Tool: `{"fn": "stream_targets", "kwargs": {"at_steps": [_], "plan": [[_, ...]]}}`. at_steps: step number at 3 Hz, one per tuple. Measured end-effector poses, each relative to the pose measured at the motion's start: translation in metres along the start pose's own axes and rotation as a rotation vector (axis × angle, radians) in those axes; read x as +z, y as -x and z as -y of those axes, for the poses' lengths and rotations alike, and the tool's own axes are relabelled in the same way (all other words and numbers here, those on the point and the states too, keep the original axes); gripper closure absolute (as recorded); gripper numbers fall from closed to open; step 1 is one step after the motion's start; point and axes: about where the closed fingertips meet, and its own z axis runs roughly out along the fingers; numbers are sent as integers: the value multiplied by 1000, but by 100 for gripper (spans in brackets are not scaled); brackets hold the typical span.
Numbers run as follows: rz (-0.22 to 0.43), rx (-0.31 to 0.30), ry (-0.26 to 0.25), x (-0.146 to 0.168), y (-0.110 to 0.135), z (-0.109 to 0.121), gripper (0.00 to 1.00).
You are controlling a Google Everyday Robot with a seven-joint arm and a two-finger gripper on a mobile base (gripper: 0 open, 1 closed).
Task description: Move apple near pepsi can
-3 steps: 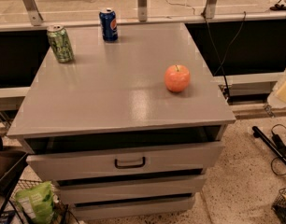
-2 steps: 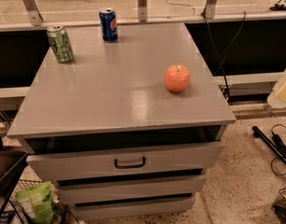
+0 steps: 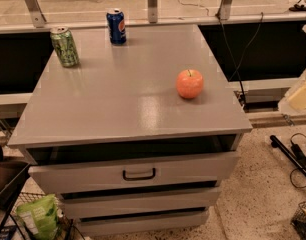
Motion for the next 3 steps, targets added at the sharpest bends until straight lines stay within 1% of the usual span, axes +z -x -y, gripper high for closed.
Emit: {"fn": "stream_targets", "kwargs": {"at_steps": [1,2,3], "plan": [[154,10,33,23,3,-1,0],[282,17,63,53,3,5,0],[360,7,70,82,4,15,0]]}}
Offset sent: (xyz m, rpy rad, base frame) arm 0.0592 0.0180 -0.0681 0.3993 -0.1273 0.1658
